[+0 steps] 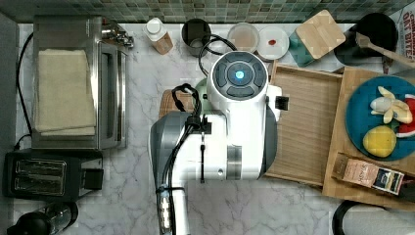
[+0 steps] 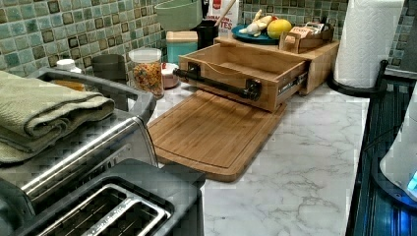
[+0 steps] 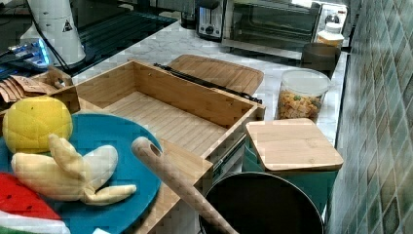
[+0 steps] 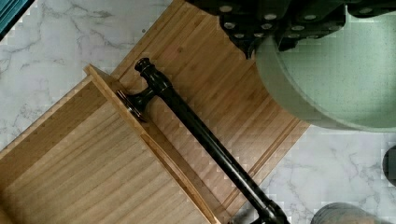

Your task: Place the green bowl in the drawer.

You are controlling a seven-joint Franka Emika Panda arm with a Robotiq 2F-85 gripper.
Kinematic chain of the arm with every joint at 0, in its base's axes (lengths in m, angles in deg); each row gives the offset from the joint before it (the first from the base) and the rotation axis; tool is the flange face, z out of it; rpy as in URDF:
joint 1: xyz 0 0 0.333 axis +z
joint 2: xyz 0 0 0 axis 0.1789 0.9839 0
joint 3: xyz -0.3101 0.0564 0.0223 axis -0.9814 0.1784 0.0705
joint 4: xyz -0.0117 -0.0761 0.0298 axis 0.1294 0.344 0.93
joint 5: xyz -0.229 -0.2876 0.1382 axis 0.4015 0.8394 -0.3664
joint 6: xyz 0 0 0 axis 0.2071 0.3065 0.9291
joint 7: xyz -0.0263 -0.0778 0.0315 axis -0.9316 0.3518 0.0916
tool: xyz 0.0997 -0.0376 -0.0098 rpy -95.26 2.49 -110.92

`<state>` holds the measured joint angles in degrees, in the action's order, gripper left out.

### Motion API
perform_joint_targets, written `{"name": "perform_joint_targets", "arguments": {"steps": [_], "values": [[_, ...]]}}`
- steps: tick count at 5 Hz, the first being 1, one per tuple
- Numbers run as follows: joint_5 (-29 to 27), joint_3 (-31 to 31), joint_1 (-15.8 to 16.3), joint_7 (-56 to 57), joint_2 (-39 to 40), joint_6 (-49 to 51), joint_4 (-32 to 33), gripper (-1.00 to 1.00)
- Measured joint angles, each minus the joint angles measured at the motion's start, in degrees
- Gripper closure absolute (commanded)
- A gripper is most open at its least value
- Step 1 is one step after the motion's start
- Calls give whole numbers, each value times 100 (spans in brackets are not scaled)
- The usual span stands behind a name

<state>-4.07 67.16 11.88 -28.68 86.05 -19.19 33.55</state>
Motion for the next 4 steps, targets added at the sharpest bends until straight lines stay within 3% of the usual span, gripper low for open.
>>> {"name": "perform_joint_targets", "arguments": {"steps": [4], "values": [[-36, -91, 2, -1, 70, -292, 168, 100]]}}
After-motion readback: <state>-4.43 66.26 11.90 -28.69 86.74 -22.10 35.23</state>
